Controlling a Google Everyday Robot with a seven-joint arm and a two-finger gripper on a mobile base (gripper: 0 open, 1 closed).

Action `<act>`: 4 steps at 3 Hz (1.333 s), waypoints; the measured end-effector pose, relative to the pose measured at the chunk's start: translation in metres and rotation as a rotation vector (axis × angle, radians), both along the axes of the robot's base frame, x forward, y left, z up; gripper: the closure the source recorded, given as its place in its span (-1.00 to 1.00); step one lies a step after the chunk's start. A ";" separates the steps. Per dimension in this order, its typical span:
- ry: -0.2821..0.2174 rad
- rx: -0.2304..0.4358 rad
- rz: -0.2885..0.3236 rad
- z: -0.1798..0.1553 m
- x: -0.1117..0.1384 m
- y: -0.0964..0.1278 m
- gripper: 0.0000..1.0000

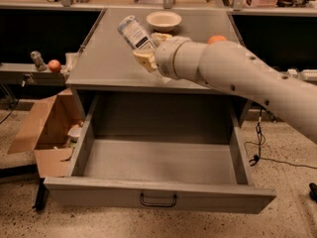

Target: Pick blue plastic bottle from top drawer and place on counter

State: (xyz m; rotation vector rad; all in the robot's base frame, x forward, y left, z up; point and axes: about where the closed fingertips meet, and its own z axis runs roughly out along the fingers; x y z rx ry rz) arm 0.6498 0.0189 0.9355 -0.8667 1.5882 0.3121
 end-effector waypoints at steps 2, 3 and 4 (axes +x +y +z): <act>0.124 -0.005 0.031 -0.024 0.077 0.037 0.05; 0.119 -0.005 0.033 -0.023 0.073 0.038 -0.42; 0.119 -0.005 0.033 -0.023 0.073 0.038 -0.90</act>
Offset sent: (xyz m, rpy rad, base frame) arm 0.1110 0.0531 -0.0431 -0.0086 0.1971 0.0467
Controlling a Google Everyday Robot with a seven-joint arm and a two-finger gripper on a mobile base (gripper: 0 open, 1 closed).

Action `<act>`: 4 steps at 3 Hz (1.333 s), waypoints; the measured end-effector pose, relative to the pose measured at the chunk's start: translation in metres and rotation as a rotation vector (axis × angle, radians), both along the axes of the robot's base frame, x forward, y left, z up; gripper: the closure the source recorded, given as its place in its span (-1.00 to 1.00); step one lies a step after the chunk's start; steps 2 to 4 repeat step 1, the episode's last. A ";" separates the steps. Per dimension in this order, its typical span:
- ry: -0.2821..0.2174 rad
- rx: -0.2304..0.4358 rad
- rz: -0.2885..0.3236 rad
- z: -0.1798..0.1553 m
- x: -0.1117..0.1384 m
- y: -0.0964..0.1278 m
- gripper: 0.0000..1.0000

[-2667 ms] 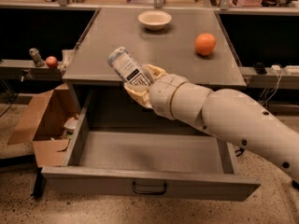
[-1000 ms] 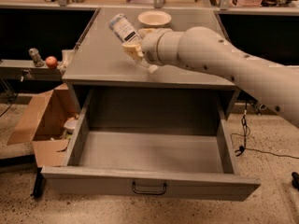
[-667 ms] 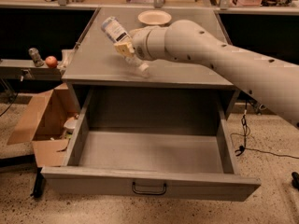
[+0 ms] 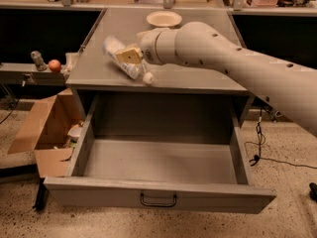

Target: Pick blue plastic bottle from top drawer and place on counter

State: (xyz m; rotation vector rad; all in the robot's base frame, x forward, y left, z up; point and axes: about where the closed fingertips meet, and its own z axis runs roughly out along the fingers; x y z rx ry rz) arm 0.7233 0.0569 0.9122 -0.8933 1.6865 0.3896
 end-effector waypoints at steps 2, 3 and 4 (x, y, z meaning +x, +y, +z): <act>0.000 0.000 0.000 0.000 0.000 0.000 -1.00; 0.000 0.000 0.000 0.000 0.000 0.000 -1.00; 0.000 0.000 0.000 0.000 0.000 0.000 -1.00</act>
Offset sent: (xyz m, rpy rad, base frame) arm 0.0000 0.0000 0.0000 0.0000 0.0000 0.0000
